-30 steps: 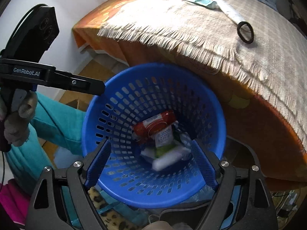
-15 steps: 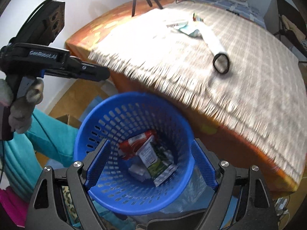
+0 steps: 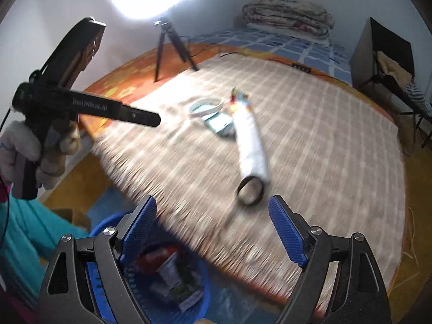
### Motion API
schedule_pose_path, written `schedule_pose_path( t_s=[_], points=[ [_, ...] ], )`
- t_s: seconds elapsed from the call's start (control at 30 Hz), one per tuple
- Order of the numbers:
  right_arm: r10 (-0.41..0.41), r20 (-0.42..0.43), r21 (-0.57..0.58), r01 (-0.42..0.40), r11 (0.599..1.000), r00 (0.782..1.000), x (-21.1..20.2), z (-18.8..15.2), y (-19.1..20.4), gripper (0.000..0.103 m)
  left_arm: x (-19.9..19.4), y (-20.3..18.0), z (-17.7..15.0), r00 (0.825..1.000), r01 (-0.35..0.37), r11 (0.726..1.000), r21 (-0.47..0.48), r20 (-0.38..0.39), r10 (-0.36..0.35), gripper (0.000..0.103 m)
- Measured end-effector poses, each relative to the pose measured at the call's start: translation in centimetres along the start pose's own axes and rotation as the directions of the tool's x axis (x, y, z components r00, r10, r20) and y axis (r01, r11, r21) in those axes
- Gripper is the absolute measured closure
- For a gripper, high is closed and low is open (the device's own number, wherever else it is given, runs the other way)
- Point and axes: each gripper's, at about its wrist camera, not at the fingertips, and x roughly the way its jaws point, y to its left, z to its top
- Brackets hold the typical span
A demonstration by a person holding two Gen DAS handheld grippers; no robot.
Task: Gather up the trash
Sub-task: 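Move both tools back toward the remaining trash on the cloth, then grasp the white wristband with the left tool while the right tool grasps the white wrapper strip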
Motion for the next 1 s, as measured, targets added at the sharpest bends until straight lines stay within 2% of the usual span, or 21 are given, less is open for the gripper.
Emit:
schedule_pose_path(
  t_s=[0.17, 0.37, 0.6, 0.67, 0.73, 0.8, 0.93, 1.0],
  points=[
    [-0.015, -0.051, 0.028, 0.016, 0.999, 0.999, 2.8, 2.3, -2.2, 0.018, 2.6, -0.3, 2.1, 0.999, -0.035, 0.999, 0.038, -0.014, 0.035, 0.068],
    [0.049, -0.104, 0.108, -0.038, 0.993, 0.993, 5.9, 3.8, -4.5, 0.018, 5.0, -0.3, 3.7, 0.996, -0.083, 0.993, 0.080, -0.034, 0.086, 0.068],
    [0.032, -0.139, 0.086, -0.020, 0.996, 0.990, 9.1, 5.2, -4.9, 0.019, 7.1, -0.3, 4.6, 0.993, -0.099, 0.989, 0.112, -0.053, 0.105, 0.068],
    [0.027, -0.143, 0.089, -0.015, 0.996, 0.989, 9.7, 5.6, -5.2, 0.019, 7.7, 0.0, 4.8, 0.993, -0.099, 0.989, 0.112, -0.060, 0.106, 0.074],
    [0.022, -0.153, 0.089, -0.008, 0.996, 0.988, 10.4, 5.8, -5.4, 0.023, 8.1, 0.2, 4.8, 0.992, -0.098, 0.989, 0.109, -0.069, 0.106, 0.083],
    [0.019, -0.172, 0.088, -0.004, 0.996, 0.985, 11.3, 5.9, -5.5, 0.028, 8.4, 0.3, 4.9, 0.992, -0.101, 0.989, 0.111, -0.067, 0.109, 0.085],
    [0.012, -0.195, 0.088, 0.005, 0.996, 0.981, 12.6, 5.9, -5.7, 0.034, 8.3, 0.2, 5.0, 0.992, -0.102, 0.987, 0.122, -0.056, 0.110, 0.096],
    [0.028, -0.207, 0.095, -0.008, 0.995, 0.978, 13.1, 5.9, -5.8, 0.048, 8.2, 0.1, 5.2, 0.993, -0.101, 0.988, 0.121, -0.046, 0.107, 0.097]
  ],
)
